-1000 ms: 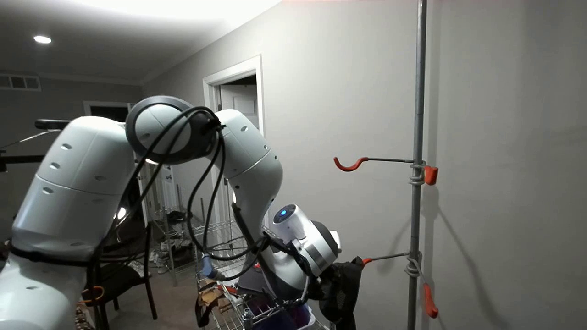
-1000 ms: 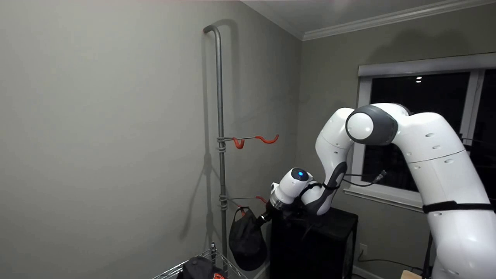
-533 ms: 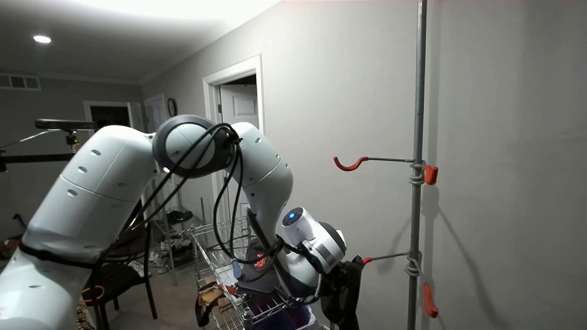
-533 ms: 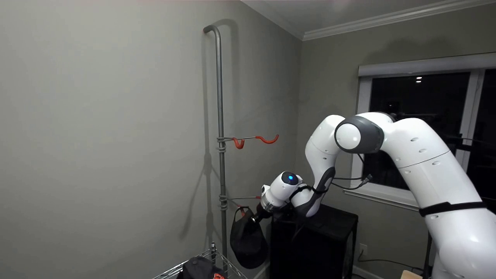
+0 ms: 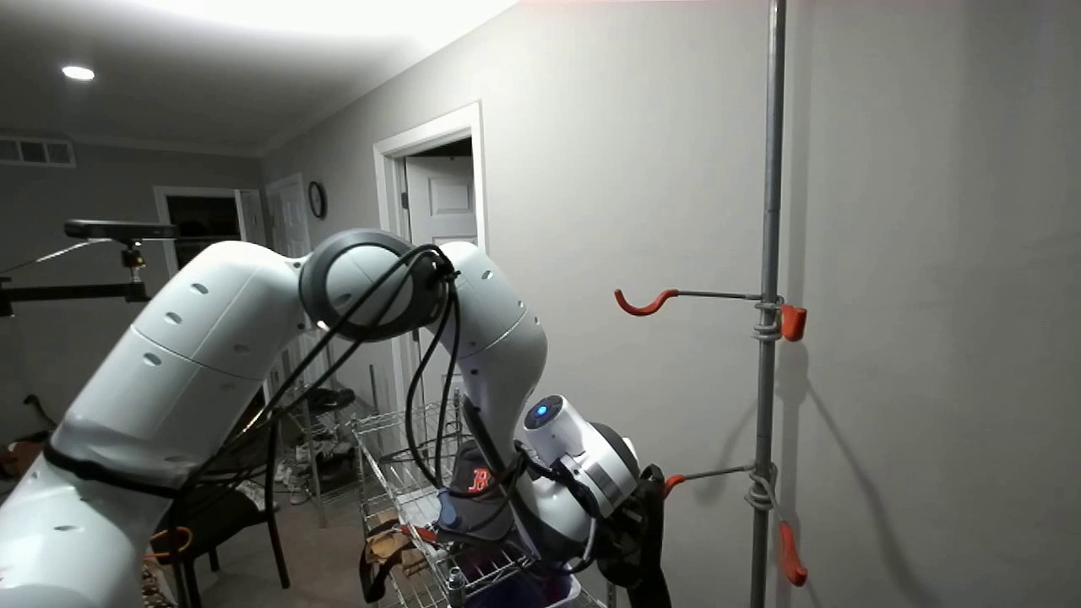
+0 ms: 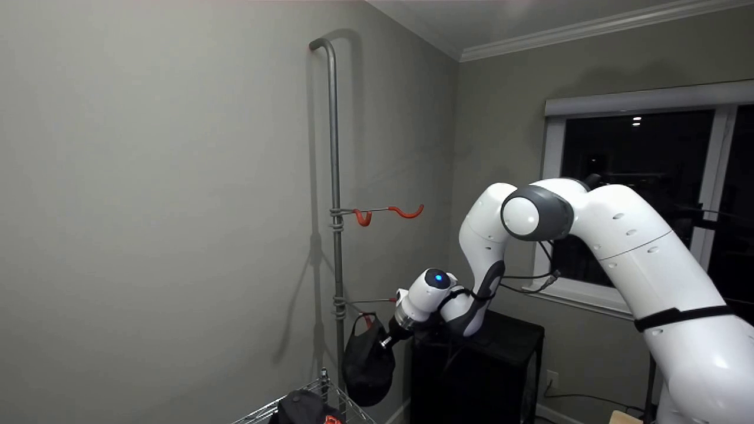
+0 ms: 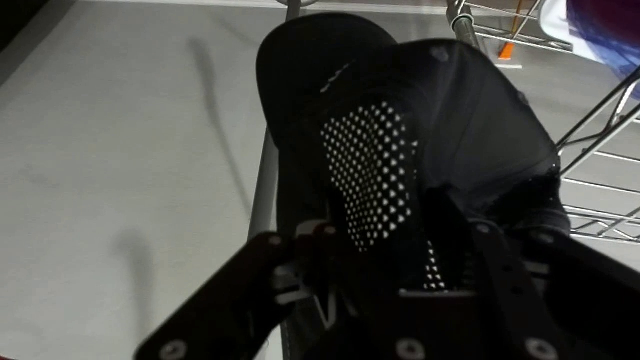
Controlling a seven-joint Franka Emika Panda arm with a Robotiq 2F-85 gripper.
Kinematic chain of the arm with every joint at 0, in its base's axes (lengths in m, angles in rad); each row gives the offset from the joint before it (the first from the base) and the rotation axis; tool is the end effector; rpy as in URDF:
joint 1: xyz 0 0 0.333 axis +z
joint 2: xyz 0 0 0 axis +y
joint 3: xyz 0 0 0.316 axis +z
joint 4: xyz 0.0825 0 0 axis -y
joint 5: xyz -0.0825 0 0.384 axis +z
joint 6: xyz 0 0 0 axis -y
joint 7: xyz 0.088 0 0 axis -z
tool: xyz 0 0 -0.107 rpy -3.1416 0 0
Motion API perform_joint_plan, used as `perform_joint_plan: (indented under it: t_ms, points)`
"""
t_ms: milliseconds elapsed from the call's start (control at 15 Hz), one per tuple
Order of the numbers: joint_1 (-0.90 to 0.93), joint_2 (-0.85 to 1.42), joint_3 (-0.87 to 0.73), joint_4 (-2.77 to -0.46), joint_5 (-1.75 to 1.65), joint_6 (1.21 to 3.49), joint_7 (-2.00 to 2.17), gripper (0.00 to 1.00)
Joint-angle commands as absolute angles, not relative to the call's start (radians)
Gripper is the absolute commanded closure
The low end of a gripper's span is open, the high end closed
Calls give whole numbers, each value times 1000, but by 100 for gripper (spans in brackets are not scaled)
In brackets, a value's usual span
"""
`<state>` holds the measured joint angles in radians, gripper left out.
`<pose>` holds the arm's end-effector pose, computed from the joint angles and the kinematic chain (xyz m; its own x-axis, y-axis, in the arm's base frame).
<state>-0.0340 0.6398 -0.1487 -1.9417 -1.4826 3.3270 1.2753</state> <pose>0.5920 0.0021 0.1797 0.8261 0.1255 0.5494 0.1192 -0.9917 0.0474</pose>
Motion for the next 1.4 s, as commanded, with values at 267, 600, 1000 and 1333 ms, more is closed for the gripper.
perform_joint_plan:
  t_ms: [267,600,1000,1333]
  points:
    - [-32,614,-171,-1946,-1497,3355,1280,97]
    - [-102,505,-96,-2086,-1379,3390,1086,95]
    - [-101,319,-103,-2252,-1384,3428,1057,96]
    - [-99,233,-99,-2315,-1387,3419,1065,96]
